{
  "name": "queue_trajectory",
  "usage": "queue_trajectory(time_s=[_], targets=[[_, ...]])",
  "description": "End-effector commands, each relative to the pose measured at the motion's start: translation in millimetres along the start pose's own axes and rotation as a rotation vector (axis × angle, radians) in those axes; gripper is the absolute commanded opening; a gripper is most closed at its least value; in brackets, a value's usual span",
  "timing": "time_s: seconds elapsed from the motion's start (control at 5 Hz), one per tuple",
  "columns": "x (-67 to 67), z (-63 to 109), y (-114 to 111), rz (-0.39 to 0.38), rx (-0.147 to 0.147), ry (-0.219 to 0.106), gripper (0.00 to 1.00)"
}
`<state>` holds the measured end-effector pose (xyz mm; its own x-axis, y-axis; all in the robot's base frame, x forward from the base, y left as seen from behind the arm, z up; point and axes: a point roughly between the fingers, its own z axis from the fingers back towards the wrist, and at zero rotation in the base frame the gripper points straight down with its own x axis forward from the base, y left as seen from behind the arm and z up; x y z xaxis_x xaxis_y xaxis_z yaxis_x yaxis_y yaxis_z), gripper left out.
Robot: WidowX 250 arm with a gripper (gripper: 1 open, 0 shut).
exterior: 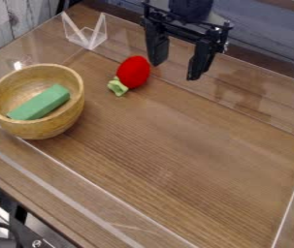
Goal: Remove the green block from the brown bowl and put it on the table
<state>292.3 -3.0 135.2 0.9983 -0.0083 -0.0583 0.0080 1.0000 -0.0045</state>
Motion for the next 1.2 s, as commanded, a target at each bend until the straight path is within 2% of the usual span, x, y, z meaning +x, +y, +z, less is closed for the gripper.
queue_trajectory(time_s=[0.0, 0.2, 0.4, 0.6, 0.8, 1.0], targets=[[-14.9, -12.9, -1.6, 0.005, -0.002, 0.023, 1.00], [-36.5, -11.4, 30.6, 0.034, 0.003, 0.023, 1.00], [-53.4, -8.3, 71.9, 0.059, 0.014, -0.002, 1.00], [-69.8, -10.8, 111.4, 0.048, 0.027, -0.023, 1.00], [-80.3, -16.0, 146.1, 0.038, 0.050, -0.047, 1.00], [-96.7, -30.4, 172.3, 0.109, 0.059, -0.047, 1.00]])
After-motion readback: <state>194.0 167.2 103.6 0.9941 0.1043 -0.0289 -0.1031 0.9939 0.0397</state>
